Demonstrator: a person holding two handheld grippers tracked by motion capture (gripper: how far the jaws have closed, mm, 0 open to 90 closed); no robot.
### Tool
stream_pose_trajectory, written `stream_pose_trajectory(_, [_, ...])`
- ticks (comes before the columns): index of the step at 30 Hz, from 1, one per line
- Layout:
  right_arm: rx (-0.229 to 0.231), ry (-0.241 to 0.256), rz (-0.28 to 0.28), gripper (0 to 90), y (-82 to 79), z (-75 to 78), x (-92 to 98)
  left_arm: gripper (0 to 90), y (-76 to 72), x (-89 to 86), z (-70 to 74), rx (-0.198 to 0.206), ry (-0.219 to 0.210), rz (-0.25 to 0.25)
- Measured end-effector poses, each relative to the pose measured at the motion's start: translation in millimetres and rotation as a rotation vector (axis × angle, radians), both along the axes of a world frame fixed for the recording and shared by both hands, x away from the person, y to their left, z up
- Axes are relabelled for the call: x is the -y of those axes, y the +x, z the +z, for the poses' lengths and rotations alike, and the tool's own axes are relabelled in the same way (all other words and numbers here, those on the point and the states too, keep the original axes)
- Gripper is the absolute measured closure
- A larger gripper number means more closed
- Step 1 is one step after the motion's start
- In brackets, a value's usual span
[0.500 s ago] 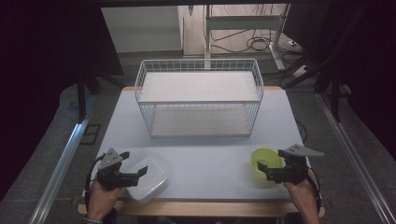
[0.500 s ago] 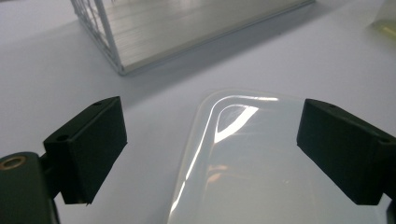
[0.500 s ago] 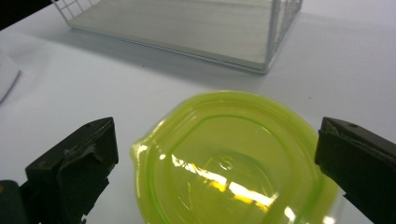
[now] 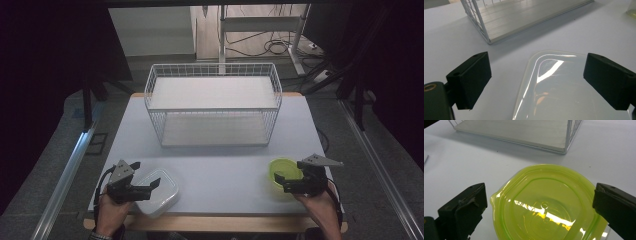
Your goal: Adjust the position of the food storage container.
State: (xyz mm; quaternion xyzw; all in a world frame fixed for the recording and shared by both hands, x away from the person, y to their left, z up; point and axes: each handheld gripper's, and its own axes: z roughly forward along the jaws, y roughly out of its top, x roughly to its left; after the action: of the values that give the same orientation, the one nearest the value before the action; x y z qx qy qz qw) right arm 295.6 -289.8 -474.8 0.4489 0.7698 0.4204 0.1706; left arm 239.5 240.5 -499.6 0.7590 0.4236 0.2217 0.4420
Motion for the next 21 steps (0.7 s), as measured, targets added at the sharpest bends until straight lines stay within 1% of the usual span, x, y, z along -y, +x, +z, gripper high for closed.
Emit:
stream_pose_trajectory(1, [0.005,-0.005,-0.004,0.3,0.0,0.5,-0.4,7.3,0.0,-0.1,0.1,0.001,0.0,0.001])
stream_pose_trajectory(4, [0.022,-0.009,-0.019,7.8,-1.5,4.0,-0.9,7.3,-0.3,-0.2,0.3,0.005,-0.001,0.001])
stream_pose_trajectory(5, [0.026,-0.007,-0.021,12.2,-1.8,5.4,-0.8,7.3,-0.2,-0.1,0.2,0.004,-0.003,-0.002])
stream_pose_trajectory(6, [0.027,-0.01,-0.012,22.3,-2.4,7.7,-0.9,7.3,0.0,0.2,0.1,0.004,-0.006,-0.004])
stream_pose_trajectory(7, [0.027,-0.01,-0.012,22.3,-2.4,7.7,-0.9,7.3,0.0,0.2,0.1,0.004,-0.006,-0.004])
stream_pose_trajectory(8, [0.023,-0.015,-0.007,31.6,-2.6,9.2,-1.7,7.3,0.1,0.7,0.0,0.004,-0.006,-0.008])
stream_pose_trajectory(9, [0.023,-0.015,-0.007,31.6,-2.6,9.2,-1.7,7.4,0.1,0.7,0.0,0.004,-0.006,-0.008])
stream_pose_trajectory(10, [0.023,-0.024,0.001,40.3,-2.8,10.5,-3.4,7.4,-0.1,1.5,0.2,0.006,-0.003,-0.008])
stream_pose_trajectory(13, [0.034,-0.042,0.03,52.8,-3.5,13.4,-6.3,7.4,-0.2,1.9,0.4,0.008,-0.005,-0.01])
stream_pose_trajectory(14, [0.041,-0.054,0.041,56.4,-3.7,14.4,-7.4,7.3,-0.2,2.0,0.4,0.008,-0.006,-0.011])
stream_pose_trajectory(15, [0.041,-0.054,0.041,56.4,-3.7,14.4,-7.4,7.3,-0.2,2.0,0.4,0.008,-0.006,-0.011])
stream_pose_trajectory(16, [0.048,-0.06,0.06,64.4,-3.5,15.9,-9.9,7.4,-0.1,2.0,0.4,0.006,-0.01,-0.014])
stream_pose_trajectory(17, [0.048,-0.06,0.06,64.4,-3.5,15.9,-9.9,7.4,-0.1,2.0,0.4,0.006,-0.01,-0.014])
stream_pose_trajectory(18, [0.046,-0.062,0.079,71.0,-2.7,17.6,-13.2,7.4,-0.1,2.2,0.7,0.005,-0.015,-0.016])
stream_pose_trajectory(19, [0.045,-0.066,0.087,74.5,-2.2,18.4,-15.1,7.5,-0.1,2.2,0.7,0.005,-0.015,-0.016])
stream_pose_trajectory(20, [0.045,-0.066,0.087,74.5,-2.2,18.4,-15.1,7.5,-0.2,2.2,0.9,0.005,-0.016,-0.018])
stream_pose_trajectory(21, [0.043,-0.068,0.096,78.1,-1.5,19.2,-17.2,7.6,-0.3,2.6,1.1,0.005,-0.018,-0.019])
